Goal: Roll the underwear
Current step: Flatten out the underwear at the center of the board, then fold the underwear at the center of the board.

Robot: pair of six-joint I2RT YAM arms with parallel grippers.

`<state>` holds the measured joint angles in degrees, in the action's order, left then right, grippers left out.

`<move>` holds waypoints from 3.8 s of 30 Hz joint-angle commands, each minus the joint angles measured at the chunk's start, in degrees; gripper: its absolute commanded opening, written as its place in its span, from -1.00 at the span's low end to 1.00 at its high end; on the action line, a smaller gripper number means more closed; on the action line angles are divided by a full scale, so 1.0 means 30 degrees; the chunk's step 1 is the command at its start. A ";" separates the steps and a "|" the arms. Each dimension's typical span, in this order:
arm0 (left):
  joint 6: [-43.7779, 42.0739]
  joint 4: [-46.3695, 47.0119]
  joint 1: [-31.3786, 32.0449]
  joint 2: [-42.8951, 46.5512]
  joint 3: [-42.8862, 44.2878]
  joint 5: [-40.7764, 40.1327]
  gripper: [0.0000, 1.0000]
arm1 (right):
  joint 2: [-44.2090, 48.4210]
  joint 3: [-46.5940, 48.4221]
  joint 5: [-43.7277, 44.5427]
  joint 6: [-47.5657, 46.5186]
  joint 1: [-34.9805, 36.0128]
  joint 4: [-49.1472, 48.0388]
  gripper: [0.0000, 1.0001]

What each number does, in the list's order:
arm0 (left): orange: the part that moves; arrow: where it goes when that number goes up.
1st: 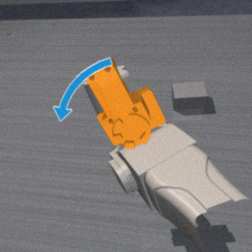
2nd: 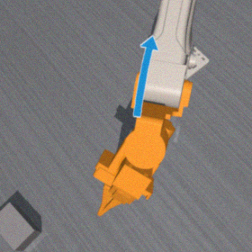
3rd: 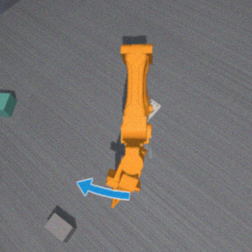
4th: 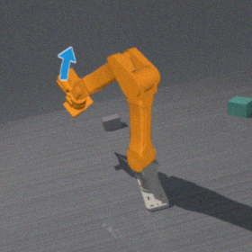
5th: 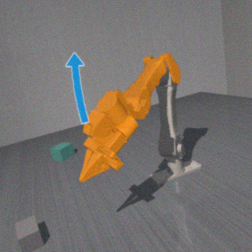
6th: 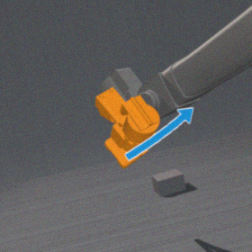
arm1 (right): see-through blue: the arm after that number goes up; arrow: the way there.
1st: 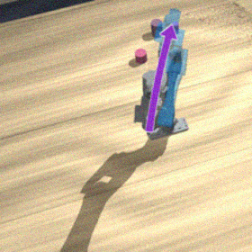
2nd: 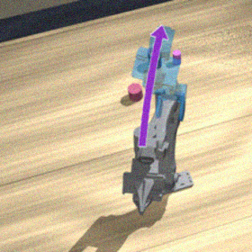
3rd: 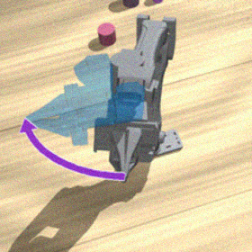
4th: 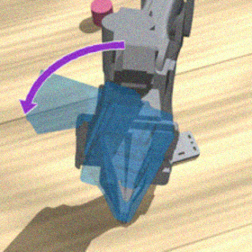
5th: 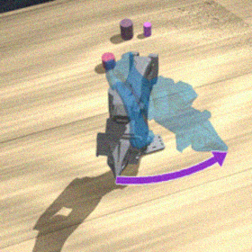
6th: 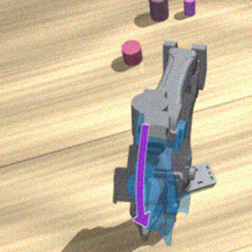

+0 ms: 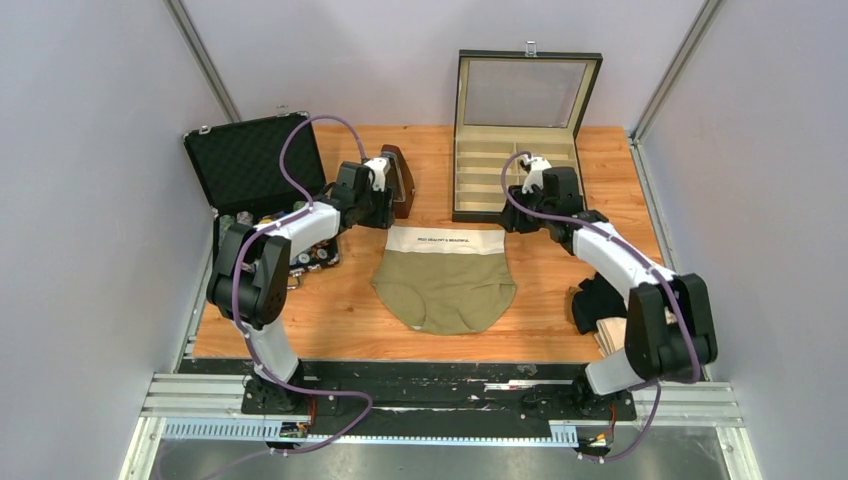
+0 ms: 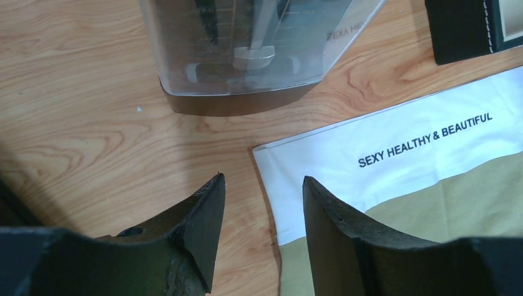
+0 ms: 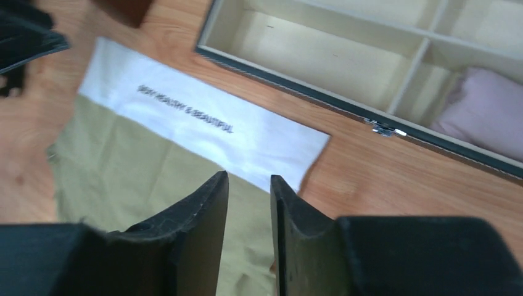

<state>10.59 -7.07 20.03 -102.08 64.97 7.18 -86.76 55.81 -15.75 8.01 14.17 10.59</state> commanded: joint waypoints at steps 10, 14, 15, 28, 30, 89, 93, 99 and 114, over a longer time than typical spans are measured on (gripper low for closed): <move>0.2105 0.0650 -0.0454 -0.2192 0.1059 0.1444 -0.23 | 0.3268 -0.2123 -0.7049 -0.6658 0.2905 0.1977 -0.61; 0.2355 0.0826 -0.0657 -0.2687 0.1218 0.1355 -0.32 | 0.3554 -0.2376 -0.7037 -0.6596 0.2922 0.1971 -0.61; 0.2380 0.0888 -0.0712 -0.2822 0.1223 0.1414 -0.34 | 0.3605 -0.2388 -0.7016 -0.6596 0.2922 0.1992 -0.61; 0.2496 0.2118 -0.0840 -0.3427 0.0935 0.2694 -0.76 | 0.3520 -0.2308 -0.7032 -0.6789 0.3079 0.2046 -0.60; 0.2537 0.1950 -0.0846 -0.3152 0.0760 0.2505 -0.89 | 0.3483 -0.2164 -0.7053 -0.7274 0.3237 0.2034 -0.61; 0.5631 0.1133 -0.1951 0.0842 -0.2322 0.0829 -1.00 | -1.2937 1.0531 -0.5178 -1.3309 1.3597 -0.1284 -0.23; 0.5625 0.1090 -0.2040 0.0662 -0.2177 0.0869 -1.00 | -1.2736 1.0137 -0.5151 -1.3360 1.3596 -0.1135 -0.25; 0.5603 0.0987 -0.2112 0.0419 -0.1890 0.0947 -1.00 | -1.2570 0.9765 -0.5247 -1.3349 1.3586 -0.0997 -0.67; 0.5193 0.1164 -0.2151 0.0583 -0.1635 0.1664 -1.00 | -1.1182 1.0757 -0.6597 -1.1032 1.3614 -0.0726 -0.48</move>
<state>26.70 -4.56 14.11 -101.54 57.82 11.68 -124.97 86.06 -33.98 -27.53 54.70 8.69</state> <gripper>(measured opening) 0.006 0.159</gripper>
